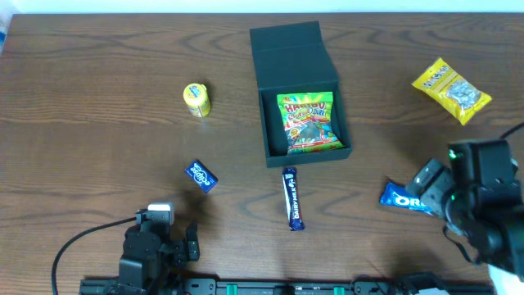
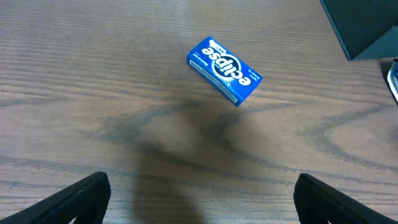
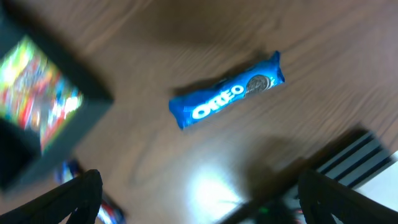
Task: Pack container
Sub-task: 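Withdraw the right gripper and move it toward the Oreo pack, then lower the right gripper and grasp the blue Oreo pack's end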
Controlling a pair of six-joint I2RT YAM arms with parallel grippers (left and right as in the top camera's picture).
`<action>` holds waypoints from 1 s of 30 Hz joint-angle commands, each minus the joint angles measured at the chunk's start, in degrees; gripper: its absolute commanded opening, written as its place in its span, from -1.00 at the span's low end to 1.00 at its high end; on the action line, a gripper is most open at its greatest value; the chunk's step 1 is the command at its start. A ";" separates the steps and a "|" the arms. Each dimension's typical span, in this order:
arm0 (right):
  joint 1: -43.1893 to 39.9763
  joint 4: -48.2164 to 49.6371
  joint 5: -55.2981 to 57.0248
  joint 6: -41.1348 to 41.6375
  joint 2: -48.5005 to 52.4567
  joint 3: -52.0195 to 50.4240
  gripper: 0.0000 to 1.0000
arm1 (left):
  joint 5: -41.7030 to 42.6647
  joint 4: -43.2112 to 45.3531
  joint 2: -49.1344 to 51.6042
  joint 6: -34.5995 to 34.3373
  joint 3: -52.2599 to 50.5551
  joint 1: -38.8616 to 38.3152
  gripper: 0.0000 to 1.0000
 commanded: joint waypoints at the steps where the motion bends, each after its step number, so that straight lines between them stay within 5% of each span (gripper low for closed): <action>1: -0.42 2.73 5.99 20.48 1.22 -3.45 0.98 | -1.53 -3.76 -0.37 -0.66 -0.72 0.35 0.91; 12: -0.85 10.75 13.40 26.16 9.73 -6.93 0.99 | -1.53 -3.76 -0.37 -0.66 -0.72 0.35 0.91; 19: -3.48 10.36 9.27 53.13 17.75 -11.32 0.99 | -1.53 -3.76 -0.37 -0.66 -0.72 0.35 0.91; 30: -7.02 33.22 7.21 46.73 26.23 -21.09 0.98 | -1.53 -3.76 -0.37 -0.66 -0.72 0.35 0.91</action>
